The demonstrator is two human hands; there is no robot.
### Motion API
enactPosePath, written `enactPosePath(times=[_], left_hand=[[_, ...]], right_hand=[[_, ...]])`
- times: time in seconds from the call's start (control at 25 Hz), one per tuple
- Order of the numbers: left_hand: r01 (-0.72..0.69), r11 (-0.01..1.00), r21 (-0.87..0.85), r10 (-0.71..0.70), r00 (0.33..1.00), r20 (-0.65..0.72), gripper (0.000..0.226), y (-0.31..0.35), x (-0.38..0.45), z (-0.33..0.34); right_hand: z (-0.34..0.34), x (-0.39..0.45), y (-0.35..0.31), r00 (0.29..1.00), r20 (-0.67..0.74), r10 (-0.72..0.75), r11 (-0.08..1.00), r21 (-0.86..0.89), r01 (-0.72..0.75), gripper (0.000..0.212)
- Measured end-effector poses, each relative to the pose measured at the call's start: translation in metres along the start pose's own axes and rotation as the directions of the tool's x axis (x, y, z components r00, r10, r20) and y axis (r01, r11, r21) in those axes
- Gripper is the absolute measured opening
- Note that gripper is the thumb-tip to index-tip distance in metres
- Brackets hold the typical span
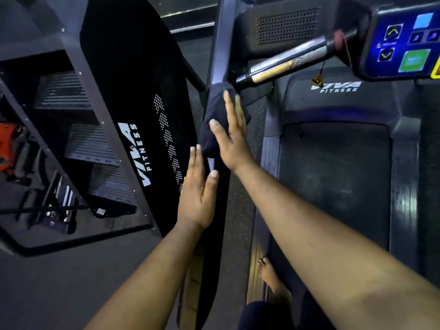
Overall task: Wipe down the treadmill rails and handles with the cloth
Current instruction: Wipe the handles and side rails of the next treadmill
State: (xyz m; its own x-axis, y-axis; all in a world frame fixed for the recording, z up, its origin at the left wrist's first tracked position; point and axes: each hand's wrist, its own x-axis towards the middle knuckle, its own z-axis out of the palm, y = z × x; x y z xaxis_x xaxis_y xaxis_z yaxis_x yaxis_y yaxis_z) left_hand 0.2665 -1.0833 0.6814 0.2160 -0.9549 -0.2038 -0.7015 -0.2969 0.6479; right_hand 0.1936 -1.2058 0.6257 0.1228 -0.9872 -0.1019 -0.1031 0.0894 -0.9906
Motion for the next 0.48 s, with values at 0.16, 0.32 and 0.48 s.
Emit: enactPosePath(times=[0.16,0.32,0.48], left_hand=[[-0.010,0.998,-0.056,0.008,0.999,-0.031,0.082,0.001,0.000,-0.002],[0.045,0.999,-0.021,-0.045,0.999,-0.003,0.079,-0.001,0.000,-0.002],[0.044,0.999,0.024,-0.044,0.999,-0.004,0.073,-0.002,-0.001,-0.001]], right_hand=[[0.007,-0.080,0.009,0.995,0.082,0.054,0.997,0.053,-0.058,0.072],[-0.003,0.014,-0.031,0.986,0.133,-0.101,0.875,-0.460,0.152,0.065],[-0.005,0.047,-0.057,0.982,0.181,-0.055,0.672,-0.720,0.171,0.060]])
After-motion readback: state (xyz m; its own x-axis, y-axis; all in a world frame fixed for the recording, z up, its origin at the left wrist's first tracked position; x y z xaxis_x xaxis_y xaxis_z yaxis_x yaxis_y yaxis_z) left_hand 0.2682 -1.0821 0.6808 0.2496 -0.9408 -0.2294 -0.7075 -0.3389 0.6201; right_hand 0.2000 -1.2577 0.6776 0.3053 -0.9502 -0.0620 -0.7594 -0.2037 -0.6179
